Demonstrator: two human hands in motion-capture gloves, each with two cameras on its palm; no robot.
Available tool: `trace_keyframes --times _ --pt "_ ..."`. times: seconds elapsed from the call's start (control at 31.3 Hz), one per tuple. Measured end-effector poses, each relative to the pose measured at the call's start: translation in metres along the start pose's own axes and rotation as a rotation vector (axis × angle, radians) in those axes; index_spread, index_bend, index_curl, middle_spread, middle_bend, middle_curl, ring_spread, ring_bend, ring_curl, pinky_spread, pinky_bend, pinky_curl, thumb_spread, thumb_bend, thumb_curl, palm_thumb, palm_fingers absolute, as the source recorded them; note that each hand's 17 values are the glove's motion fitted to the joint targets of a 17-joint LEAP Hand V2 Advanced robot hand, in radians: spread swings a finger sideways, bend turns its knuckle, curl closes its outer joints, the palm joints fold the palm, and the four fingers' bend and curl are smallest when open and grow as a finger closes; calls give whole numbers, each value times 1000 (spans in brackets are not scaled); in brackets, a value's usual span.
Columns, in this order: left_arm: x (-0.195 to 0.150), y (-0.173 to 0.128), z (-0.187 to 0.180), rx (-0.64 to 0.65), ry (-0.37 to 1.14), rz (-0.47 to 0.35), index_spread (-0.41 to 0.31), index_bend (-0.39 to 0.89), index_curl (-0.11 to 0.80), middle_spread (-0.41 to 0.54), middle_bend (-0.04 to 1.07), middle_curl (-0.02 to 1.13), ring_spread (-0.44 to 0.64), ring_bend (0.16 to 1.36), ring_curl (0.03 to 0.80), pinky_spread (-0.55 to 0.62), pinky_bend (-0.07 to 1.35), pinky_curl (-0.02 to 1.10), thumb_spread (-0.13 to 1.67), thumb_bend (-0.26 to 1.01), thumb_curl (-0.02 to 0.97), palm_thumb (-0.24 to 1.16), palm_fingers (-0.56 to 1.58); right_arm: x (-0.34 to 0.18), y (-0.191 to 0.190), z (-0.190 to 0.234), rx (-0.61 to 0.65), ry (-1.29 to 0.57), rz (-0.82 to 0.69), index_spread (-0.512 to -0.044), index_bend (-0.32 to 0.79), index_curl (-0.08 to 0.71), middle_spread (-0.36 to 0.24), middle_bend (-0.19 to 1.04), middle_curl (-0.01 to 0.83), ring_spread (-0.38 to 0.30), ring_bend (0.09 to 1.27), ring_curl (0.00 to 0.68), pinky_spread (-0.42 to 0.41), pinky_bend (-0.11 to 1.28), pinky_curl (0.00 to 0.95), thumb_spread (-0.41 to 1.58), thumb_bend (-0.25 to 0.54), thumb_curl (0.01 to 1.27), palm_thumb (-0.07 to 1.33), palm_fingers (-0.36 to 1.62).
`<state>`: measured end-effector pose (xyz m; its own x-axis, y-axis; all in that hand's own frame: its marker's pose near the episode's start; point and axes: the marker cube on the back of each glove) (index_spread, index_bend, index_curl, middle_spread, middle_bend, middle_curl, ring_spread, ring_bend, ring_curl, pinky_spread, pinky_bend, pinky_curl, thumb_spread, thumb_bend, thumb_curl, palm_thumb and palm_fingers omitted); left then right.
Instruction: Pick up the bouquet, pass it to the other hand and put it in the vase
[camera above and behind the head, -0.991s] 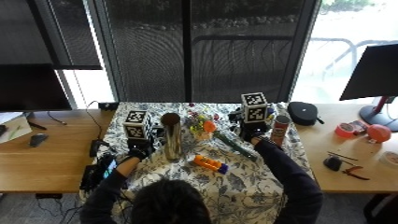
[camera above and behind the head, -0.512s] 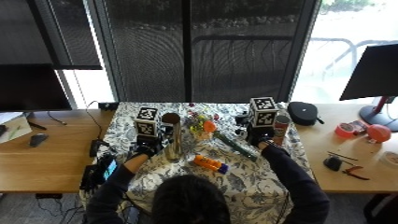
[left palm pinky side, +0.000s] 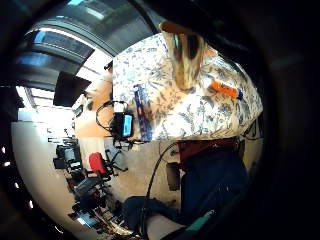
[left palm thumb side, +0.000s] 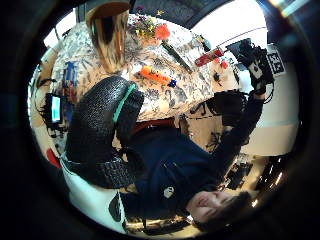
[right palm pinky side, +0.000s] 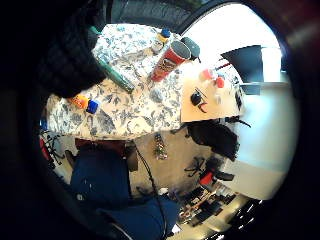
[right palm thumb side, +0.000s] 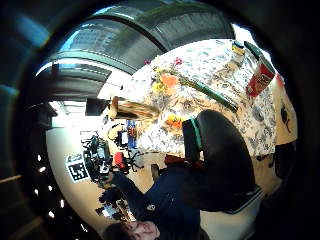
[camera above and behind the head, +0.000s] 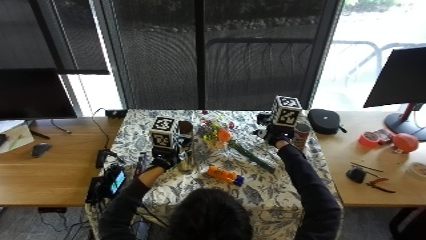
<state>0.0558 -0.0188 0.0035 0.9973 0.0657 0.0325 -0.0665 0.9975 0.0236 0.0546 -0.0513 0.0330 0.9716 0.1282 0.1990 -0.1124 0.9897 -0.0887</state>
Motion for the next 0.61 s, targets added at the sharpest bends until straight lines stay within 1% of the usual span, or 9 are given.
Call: trace_keyframes --times 0.1,0.29,0.42,0.48,0.54,0.58,0.61 --pt "7 -7 3 21 -1 19 -34 140 231 177 184 264 264 528 251 212 441 305 1168 32 204 309 313 4 -22 9 3 -16 31 -289 103 128 51 247 288 42 583 292 113 577 311 1229 199 258 525 358" --pt "24 -3 -4 49 2 49 -29 138 243 183 181 278 271 534 260 213 448 319 1179 5 220 314 299 7 -47 19 -17 -28 73 -276 108 142 48 238 305 43 581 301 121 574 317 1227 162 277 535 360" --pt "26 -9 -1 82 0 64 -28 138 249 184 180 285 273 539 265 213 451 326 1183 -12 227 312 294 10 -62 27 -29 -49 119 -273 108 149 47 235 315 43 579 306 127 575 322 1226 141 290 547 367" --pt "27 -8 -1 95 3 68 -26 137 252 185 182 289 274 542 267 214 449 328 1185 -14 231 311 289 7 -57 28 -96 -75 165 -267 121 157 47 237 321 37 575 306 136 570 322 1221 126 294 546 386" --pt "26 -7 -1 95 8 67 -25 134 253 185 184 293 275 545 270 215 451 331 1184 -18 234 306 286 5 -43 30 -256 -105 238 -254 92 151 37 268 334 30 581 308 152 588 325 1210 112 300 548 459" --pt "25 -7 0 91 11 65 -25 134 254 185 184 295 275 546 271 215 451 333 1184 -18 236 305 285 5 -41 34 -313 -115 262 -247 81 148 30 273 338 23 587 308 156 595 325 1205 108 304 556 475" --pt "23 -8 2 84 14 62 -24 135 255 185 184 297 275 546 272 215 451 334 1184 -18 238 304 284 7 -45 39 -313 -119 262 -238 69 145 28 269 339 17 595 311 159 617 331 1193 96 306 551 496"
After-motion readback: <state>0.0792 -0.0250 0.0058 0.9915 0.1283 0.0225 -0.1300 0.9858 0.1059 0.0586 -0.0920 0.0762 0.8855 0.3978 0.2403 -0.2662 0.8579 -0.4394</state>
